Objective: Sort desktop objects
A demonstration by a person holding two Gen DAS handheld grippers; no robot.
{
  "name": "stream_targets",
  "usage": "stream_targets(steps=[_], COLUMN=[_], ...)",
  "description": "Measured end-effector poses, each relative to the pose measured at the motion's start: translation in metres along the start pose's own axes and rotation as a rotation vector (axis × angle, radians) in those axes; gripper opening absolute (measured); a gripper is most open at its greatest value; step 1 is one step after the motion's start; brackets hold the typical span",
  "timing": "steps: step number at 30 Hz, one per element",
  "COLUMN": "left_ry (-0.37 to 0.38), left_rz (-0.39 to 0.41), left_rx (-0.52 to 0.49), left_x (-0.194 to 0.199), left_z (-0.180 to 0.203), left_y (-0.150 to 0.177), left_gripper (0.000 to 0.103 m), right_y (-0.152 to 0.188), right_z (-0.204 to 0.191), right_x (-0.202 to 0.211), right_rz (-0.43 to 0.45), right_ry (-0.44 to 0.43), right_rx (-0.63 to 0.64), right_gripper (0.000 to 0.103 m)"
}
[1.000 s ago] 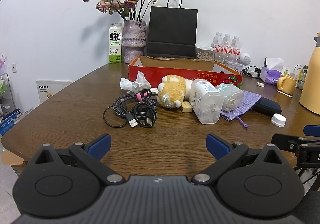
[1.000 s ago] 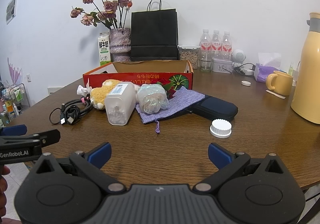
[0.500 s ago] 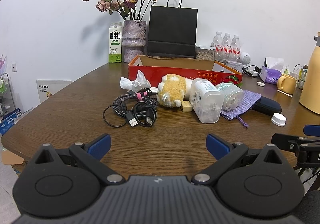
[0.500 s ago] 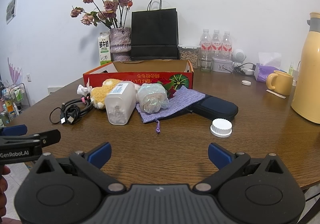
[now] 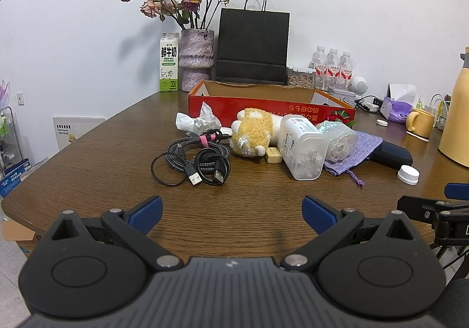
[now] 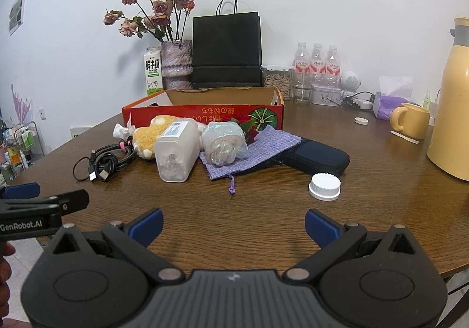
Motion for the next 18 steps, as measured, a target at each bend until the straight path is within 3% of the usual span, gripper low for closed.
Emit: stream_targets(steps=[18], left_ry=[-0.021], left_rz=[-0.031], left_rx=[0.007], left_x=[-0.019], left_z=[-0.010], left_y=[-0.005], left_gripper=[0.103], right_y=[0.004], right_z=[0.012], right_x=[-0.017], right_rz=[-0.019], right_ry=[0.014], right_rx=[-0.011], right_gripper=[0.103])
Point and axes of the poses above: each gripper's, at about its wrist camera, not at the fingertips, and x roughly against the way its jaws point, z to its right, y to its underside, the point moved 9 cm from there along -x, roughly the way its jaws point, and after that the axes turned 11 degrees about z, right-handed, at the moved point
